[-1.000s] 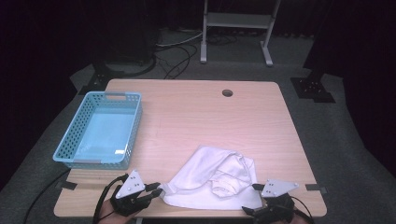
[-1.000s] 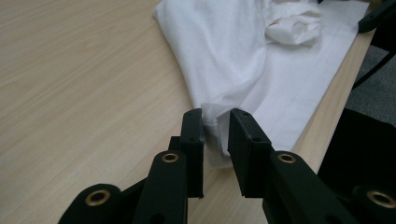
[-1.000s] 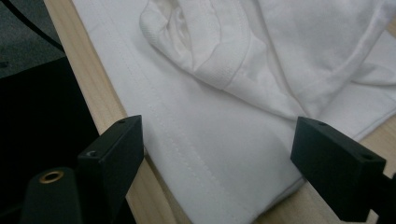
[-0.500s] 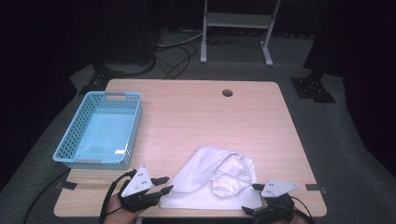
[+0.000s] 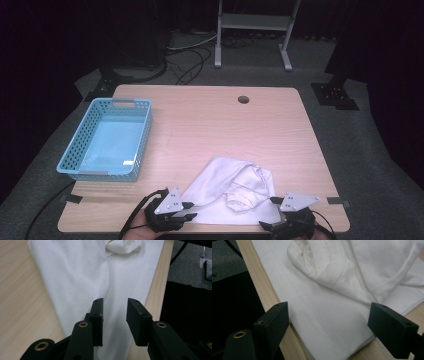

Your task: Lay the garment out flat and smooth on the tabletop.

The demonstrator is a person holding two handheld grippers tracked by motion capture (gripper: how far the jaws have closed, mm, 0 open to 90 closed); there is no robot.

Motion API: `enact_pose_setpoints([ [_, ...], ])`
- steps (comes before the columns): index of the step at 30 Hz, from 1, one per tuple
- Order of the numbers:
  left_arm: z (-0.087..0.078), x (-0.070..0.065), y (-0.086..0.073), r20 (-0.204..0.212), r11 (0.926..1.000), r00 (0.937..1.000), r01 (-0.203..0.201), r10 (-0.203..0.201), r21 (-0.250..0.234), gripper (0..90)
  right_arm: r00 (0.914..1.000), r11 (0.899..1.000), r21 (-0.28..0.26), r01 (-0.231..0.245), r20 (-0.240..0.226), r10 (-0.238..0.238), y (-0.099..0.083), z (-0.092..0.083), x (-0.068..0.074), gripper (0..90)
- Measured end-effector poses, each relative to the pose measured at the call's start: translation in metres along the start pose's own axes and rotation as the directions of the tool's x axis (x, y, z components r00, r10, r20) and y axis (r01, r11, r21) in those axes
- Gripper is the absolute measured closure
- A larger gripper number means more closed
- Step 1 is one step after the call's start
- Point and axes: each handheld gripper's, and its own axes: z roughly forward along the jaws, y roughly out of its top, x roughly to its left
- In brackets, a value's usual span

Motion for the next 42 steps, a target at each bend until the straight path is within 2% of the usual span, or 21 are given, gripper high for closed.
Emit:
enact_pose_setpoints([
  [5,-0.008,0.007,-0.011,-0.045,0.9992,0.9985,0.032,-0.031,0.026,65.5,1.0000,1.000,0.002,0.001,0.000,-0.001,0.000,0.000,0.000,16.3],
  [8,-0.013,0.009,-0.012,-0.056,0.9988,0.9973,0.049,-0.049,0.008,64.2,1.0000,1.000,0.003,0.001,0.000,-0.001,0.000,0.000,0.000,16.3],
  [11,-0.016,0.007,-0.005,-0.051,0.9987,0.9977,0.043,-0.044,-0.026,61.9,1.0000,1.000,0.007,0.002,0.000,-0.002,0.001,0.000,0.000,16.3],
  [15,-0.013,0.001,0.016,-0.026,0.9975,0.9996,0.013,-0.014,-0.069,57.5,0.9999,1.000,0.018,-0.002,0.015,0.002,0.003,0.000,0.000,16.4],
  [18,-0.007,-0.003,0.035,-0.006,0.9942,0.9994,-0.034,0.034,-0.102,55.1,0.9996,1.000,0.007,-0.015,0.024,0.015,0.002,-0.002,-0.002,16.4],
  [21,0.004,-0.005,0.054,0.003,0.9902,0.9973,-0.072,0.073,-0.120,53.2,0.9993,1.000,-0.014,-0.027,0.025,0.028,0.002,-0.004,-0.004,16.4],
  [27,0.034,-0.001,0.090,0.039,0.9813,0.9914,-0.118,0.125,-0.152,51.9,0.9991,0.999,-0.028,-0.031,0.028,0.031,0.002,-0.005,-0.004,16.4],
  [31,0.054,0.007,0.110,0.032,0.9780,0.9868,-0.153,0.159,-0.142,52.2,0.9989,0.999,-0.029,-0.033,0.032,0.034,0.002,-0.005,-0.005,16.4],
  [33,0.063,0.012,0.119,0.040,0.9778,0.9855,-0.158,0.165,-0.137,52.2,0.9989,0.999,-0.032,-0.034,0.031,0.035,0.002,-0.006,-0.005,16.4],
  [35,0.071,0.016,0.128,0.031,0.9778,0.9838,-0.172,0.177,-0.120,52.2,0.9989,0.999,-0.038,-0.033,0.032,0.034,0.002,-0.006,-0.005,16.4],
  [42,0.082,0.024,0.152,0.022,0.9754,0.9802,-0.193,0.197,-0.106,50.4,0.9986,0.997,-0.062,-0.038,0.034,0.040,0.003,-0.010,-0.006,16.4],
])
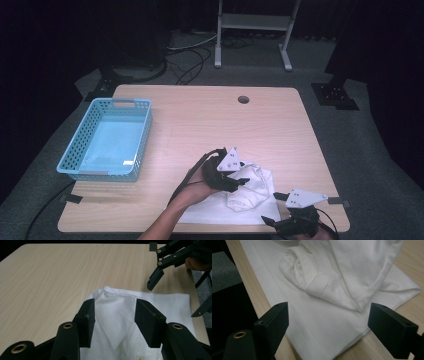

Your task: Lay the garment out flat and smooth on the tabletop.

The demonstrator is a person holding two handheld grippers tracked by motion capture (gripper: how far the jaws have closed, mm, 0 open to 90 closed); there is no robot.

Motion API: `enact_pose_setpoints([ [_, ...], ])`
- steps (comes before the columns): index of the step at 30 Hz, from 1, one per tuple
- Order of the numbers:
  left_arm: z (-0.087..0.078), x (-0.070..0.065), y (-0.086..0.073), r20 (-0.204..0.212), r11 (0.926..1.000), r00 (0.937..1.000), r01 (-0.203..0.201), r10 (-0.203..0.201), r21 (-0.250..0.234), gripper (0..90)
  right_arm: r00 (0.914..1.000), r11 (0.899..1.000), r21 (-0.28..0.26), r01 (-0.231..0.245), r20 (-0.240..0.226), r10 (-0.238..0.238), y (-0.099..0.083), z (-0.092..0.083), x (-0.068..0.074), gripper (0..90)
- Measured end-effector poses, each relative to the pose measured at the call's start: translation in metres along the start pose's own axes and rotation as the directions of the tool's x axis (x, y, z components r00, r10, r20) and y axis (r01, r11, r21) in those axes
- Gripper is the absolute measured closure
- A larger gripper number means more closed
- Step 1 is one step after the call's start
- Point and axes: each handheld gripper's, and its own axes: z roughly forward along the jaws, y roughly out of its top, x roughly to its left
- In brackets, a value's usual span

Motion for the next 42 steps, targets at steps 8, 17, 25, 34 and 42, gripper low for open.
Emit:
enact_pose_setpoints([
  [8,0.020,0.012,-0.002,-0.019,0.9977,0.9998,-0.002,0.003,0.068,50.3,0.9999,1.000,0.004,-0.009,0.005,0.009,0.000,0.002,-0.003,16.4],
  [17,0.032,0.020,-0.003,-0.008,0.9939,0.9998,-0.014,0.015,0.110,64.9,1.0000,1.000,0.019,-0.006,-0.005,0.006,0.002,0.006,-0.003,16.4],
  [25,0.027,0.022,-0.003,-0.028,0.9897,0.9995,-0.014,0.018,0.142,86.1,0.9998,0.999,0.040,0.007,-0.016,-0.007,0.002,0.011,-0.001,16.4],
  [34,-0.006,0.024,-0.014,-0.113,0.9949,0.9936,0.017,-0.005,0.099,86.8,0.9996,0.998,0.063,0.019,-0.020,-0.018,0.002,0.013,0.002,16.4],
  [42,-0.039,0.034,-0.046,-0.185,0.9914,0.9774,0.115,-0.102,0.061,85.2,0.9994,0.997,0.073,0.025,-0.027,-0.023,0.003,0.014,0.003,16.4],
])
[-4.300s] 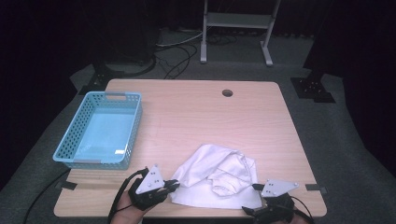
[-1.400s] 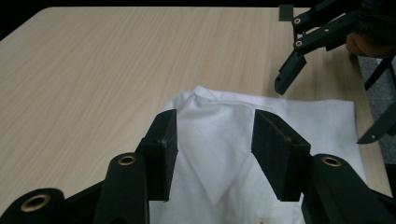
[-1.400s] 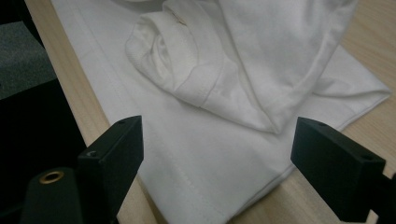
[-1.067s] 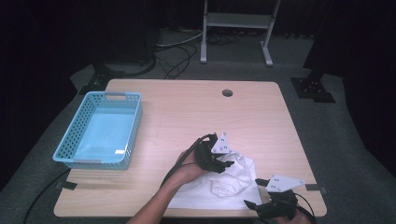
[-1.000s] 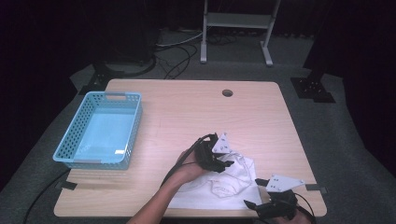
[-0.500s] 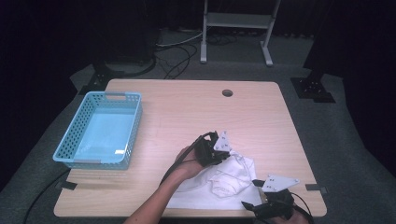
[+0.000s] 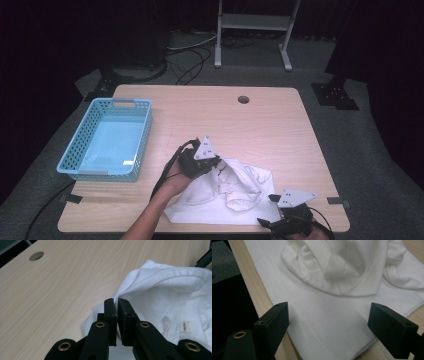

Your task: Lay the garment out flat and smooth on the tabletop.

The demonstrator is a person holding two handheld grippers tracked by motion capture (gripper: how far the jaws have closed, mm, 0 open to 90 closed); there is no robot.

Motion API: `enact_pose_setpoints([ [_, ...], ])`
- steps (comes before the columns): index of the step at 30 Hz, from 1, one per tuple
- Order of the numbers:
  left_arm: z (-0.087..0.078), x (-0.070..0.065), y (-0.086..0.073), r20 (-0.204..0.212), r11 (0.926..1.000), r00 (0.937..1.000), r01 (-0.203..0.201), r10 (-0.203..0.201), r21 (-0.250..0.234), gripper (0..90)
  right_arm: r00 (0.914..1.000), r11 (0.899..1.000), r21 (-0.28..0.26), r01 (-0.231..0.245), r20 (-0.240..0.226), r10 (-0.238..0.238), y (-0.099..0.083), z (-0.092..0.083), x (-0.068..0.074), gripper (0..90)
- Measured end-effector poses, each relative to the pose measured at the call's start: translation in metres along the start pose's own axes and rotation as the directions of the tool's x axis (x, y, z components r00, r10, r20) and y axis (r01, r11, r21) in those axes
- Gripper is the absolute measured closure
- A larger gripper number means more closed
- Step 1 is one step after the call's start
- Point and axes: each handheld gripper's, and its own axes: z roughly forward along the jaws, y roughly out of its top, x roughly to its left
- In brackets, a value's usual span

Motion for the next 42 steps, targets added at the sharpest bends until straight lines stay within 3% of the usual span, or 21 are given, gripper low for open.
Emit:
enact_pose_setpoints([
  [7,-0.023,0.017,-0.026,-0.060,0.9979,0.9962,0.064,-0.063,0.013,85.2,1.0000,1.000,0.001,-0.009,0.002,0.009,0.000,0.000,0.000,16.4],
  [12,-0.036,0.029,-0.043,-0.104,0.9927,0.9879,0.118,-0.115,0.024,85.2,0.9999,1.000,0.002,-0.015,0.007,0.015,0.000,0.000,0.001,16.5],
  [15,-0.042,0.027,-0.045,-0.078,0.9927,0.9897,0.120,-0.120,-0.004,81.9,0.9998,1.000,0.001,-0.018,0.009,0.018,0.000,0.000,0.002,16.4],
  [20,-0.038,0.012,-0.032,-0.014,0.9984,0.9990,0.042,-0.043,-0.038,75.9,0.9997,1.000,0.000,-0.020,0.011,0.020,0.001,0.001,0.002,16.4],
  [27,-0.023,0.000,-0.010,0.084,0.9974,0.9962,-0.017,0.023,-0.069,73.8,0.9999,1.000,-0.003,-0.015,0.007,0.015,0.001,0.002,0.002,16.4],
  [33,-0.006,-0.005,0.015,0.147,0.9949,0.9867,-0.059,0.071,-0.082,69.7,0.9999,1.000,-0.005,-0.013,0.004,0.013,0.002,0.002,0.001,16.4],
  [39,0.018,-0.009,0.037,0.211,0.9940,0.9722,-0.090,0.102,-0.062,58.9,0.9999,1.000,-0.007,-0.010,-0.003,0.010,0.002,0.002,0.000,16.4],
  [42,0.032,-0.014,0.045,0.255,0.9912,0.9578,-0.129,0.132,-0.031,53.2,1.0000,1.000,-0.009,-0.007,-0.005,0.007,0.001,0.002,0.000,16.4],
])
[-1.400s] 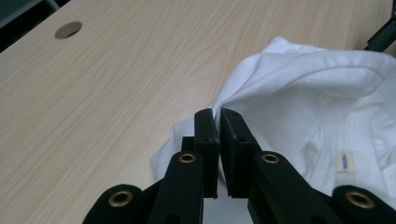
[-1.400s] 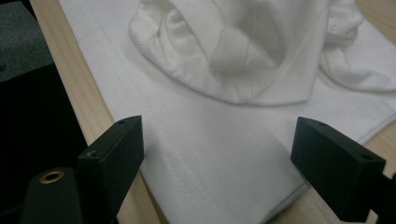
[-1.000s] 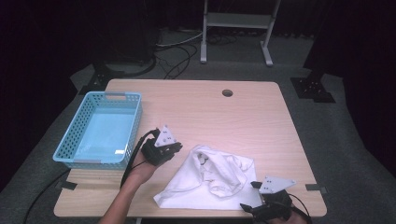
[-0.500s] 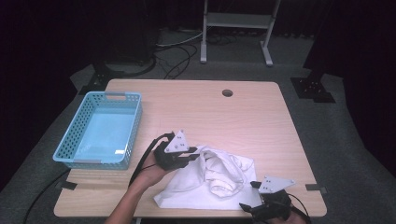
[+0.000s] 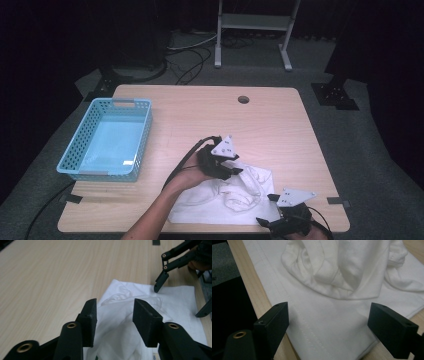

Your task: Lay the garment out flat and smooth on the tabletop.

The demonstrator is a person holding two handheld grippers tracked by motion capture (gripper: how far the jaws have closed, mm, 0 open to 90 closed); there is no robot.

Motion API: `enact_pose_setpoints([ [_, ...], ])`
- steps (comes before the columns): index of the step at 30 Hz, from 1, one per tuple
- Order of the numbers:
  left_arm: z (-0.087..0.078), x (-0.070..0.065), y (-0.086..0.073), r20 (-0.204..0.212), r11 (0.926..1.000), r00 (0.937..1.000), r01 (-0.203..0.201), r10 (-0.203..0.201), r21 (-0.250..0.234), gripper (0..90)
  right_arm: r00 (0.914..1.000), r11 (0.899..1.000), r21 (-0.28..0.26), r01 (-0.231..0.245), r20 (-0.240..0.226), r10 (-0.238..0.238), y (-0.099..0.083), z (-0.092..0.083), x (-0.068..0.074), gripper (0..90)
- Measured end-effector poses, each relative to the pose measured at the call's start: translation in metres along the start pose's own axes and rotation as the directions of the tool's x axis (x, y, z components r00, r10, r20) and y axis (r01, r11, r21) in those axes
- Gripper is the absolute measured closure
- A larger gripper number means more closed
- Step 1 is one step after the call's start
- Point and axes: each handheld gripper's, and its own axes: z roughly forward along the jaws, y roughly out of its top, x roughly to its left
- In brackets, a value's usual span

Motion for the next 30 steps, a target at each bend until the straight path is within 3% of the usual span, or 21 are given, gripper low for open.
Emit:
enact_pose_setpoints([
  [4,0.016,-0.001,0.004,0.029,0.9979,0.9993,-0.025,0.024,0.060,48.9,1.0000,1.000,0.001,0.001,-0.001,-0.001,0.000,0.000,0.000,16.4],
  [7,0.023,0.002,0.004,0.036,0.9963,0.9993,-0.016,0.013,0.085,50.7,1.0000,1.000,-0.004,0.001,-0.001,-0.001,0.000,0.000,0.000,16.4],
  [13,0.028,-0.001,0.002,0.015,0.9878,0.9989,-0.046,0.045,0.149,79.9,1.0000,1.000,-0.006,0.002,-0.004,-0.002,-0.001,0.000,0.000,16.4],
  [17,0.014,-0.005,-0.003,-0.018,0.9919,0.9986,-0.047,0.050,0.118,83.5,1.0000,1.000,-0.008,0.005,-0.001,-0.005,-0.001,0.000,0.000,16.4],
  [22,-0.016,-0.006,-0.015,-0.053,0.9954,0.9979,-0.031,0.036,0.091,83.6,1.0000,1.000,-0.015,0.005,0.001,-0.005,-0.002,0.000,0.000,16.4],
  [30,-0.060,-0.009,-0.056,-0.133,0.9980,0.9907,0.037,-0.029,0.052,83.1,1.0000,1.000,-0.022,-0.002,0.008,0.002,-0.003,0.000,0.001,16.4],
])
